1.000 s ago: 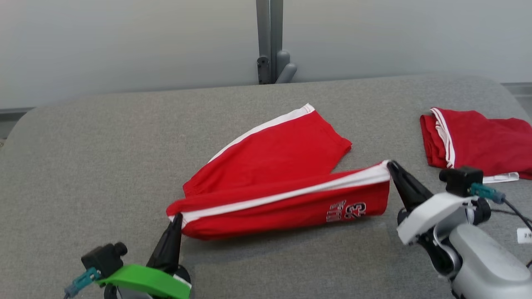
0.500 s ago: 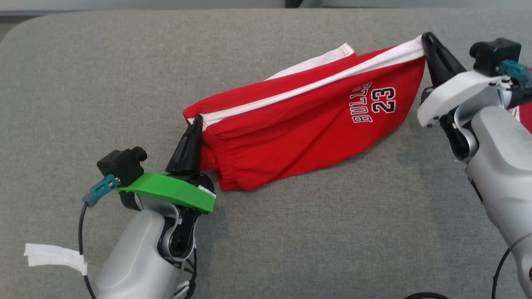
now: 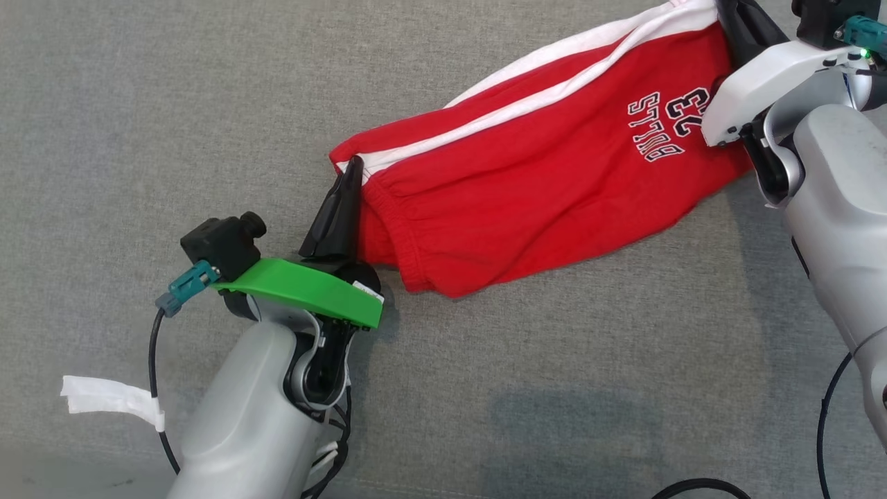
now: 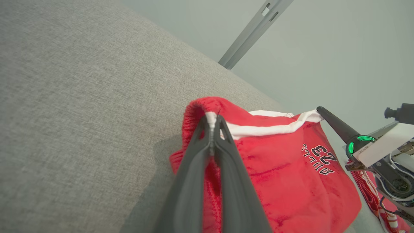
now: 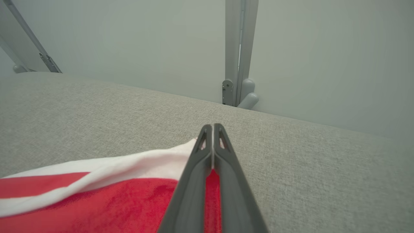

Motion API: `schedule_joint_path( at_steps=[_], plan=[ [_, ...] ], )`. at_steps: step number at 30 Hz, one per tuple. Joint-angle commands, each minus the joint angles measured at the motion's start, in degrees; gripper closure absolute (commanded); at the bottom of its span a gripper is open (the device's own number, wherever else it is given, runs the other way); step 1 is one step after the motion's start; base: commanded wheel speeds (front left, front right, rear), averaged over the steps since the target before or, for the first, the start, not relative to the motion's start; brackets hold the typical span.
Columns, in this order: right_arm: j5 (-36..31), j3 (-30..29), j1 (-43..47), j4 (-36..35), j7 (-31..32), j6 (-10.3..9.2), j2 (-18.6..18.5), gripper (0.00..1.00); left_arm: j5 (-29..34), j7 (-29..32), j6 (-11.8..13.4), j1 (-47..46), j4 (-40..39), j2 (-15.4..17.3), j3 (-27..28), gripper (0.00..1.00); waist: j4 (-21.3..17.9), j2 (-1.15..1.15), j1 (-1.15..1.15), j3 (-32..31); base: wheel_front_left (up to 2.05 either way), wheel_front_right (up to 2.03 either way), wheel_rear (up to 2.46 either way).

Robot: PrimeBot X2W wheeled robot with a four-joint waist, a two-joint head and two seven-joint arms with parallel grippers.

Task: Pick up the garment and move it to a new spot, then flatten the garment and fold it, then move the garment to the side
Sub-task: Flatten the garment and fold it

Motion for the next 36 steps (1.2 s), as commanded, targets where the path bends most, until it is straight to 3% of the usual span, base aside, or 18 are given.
schedule_joint_path(
  at_steps=[1, 7, 8, 9, 10, 11, 16, 17, 18, 19, 29, 36],
  plan=[
    [0.21, 0.23, -0.8, 0.44, -0.16, -0.09, 0.01, 1.0, 0.07, 0.03, 0.15, -0.84, -0.21, 0.07, 0.21, 1.0, 2.11, 0.0, -0.01, 2.16, 0.0, 0.0, 0.0],
    [-0.18, 0.47, -2.24, 2.86, -0.16, -0.09, -0.37, 1.0, -0.21, 0.03, 0.15, -2.29, -0.25, -0.18, -0.35, 1.0, 2.44, 0.0, -0.01, 2.93, 0.0, 0.0, 0.0],
    [-0.59, 0.2, -2.38, 3.18, -0.16, -0.09, -0.49, 1.0, -0.03, 0.03, 0.15, -2.43, -0.34, -0.21, -0.54, 0.98, 2.39, 0.0, -0.01, 3.02, 0.0, 0.0, 0.0],
    [-0.88, 0.03, -2.35, 3.36, -0.16, -0.09, -0.4, 1.0, 0.3, 0.03, 0.16, -2.66, -0.39, -0.24, -0.74, 0.84, 2.32, 0.0, -0.01, 3.09, 0.0, 0.0, 0.0],
    [-1.04, -0.09, -2.2, 3.52, -0.16, -0.1, -0.21, 1.0, 0.11, 0.03, 0.16, -2.77, -0.5, -0.24, -0.86, 0.83, 2.23, 0.0, -0.01, 3.09, 0.0, 0.0, 0.0],
    [-1.33, -0.39, -2.26, 3.43, -0.16, -0.1, -0.2, 1.0, -0.09, 0.03, 0.16, -2.91, -0.55, -0.21, -0.87, 1.0, 2.1, 0.0, -0.01, 3.11, 0.0, 0.0, 0.0],
    [-3.02, -2.93, -2.98, 2.31, -0.16, -0.1, 0.06, 1.0, 0.65, 0.03, 0.15, -3.13, -0.27, -0.22, -0.36, 1.0, 1.35, 0.0, -0.01, 3.05, 0.0, 0.0, 0.0],
    [-3.56, -3.53, -2.86, 1.97, -0.16, -0.1, 0.19, 0.76, 1.29, 0.03, 0.16, -3.22, -0.38, -0.2, 0.05, 0.56, 1.24, 0.0, -0.01, 2.98, 0.0, 0.0, 0.0],
    [-3.84, -4.17, -2.54, 1.44, -0.16, -0.1, 0.46, 0.05, 1.42, 0.03, 0.15, -3.08, -0.33, -0.2, 0.22, 0.0, 1.11, 0.0, -0.01, 2.85, 0.0, 0.0, 0.0],
    [-4.12, -4.67, -1.96, 1.13, -0.16, -0.1, 0.68, 0.0, 1.57, 0.03, 0.15, -2.86, -0.27, -0.21, 0.41, 0.0, 0.96, 0.0, -0.01, 2.63, 0.0, 0.0, 0.0],
    [-6.43, -8.3, 6.09, -2.77, -0.16, -0.1, 1.87, 0.0, 9.31, 0.03, 0.15, 1.78, 1.15, -0.15, 5.83, 0.0, -1.09, 0.0, -0.01, -2.27, 0.0, 0.0, 0.0],
    [-4.6, -8.38, 13.41, -3.48, -0.16, -0.09, 2.88, 0.0, 13.47, 0.03, 0.15, 6.53, -0.03, -0.19, 9.76, 0.0, -1.9, 0.0, -0.01, -5.18, 0.0, 0.0, 0.0]
  ],
)
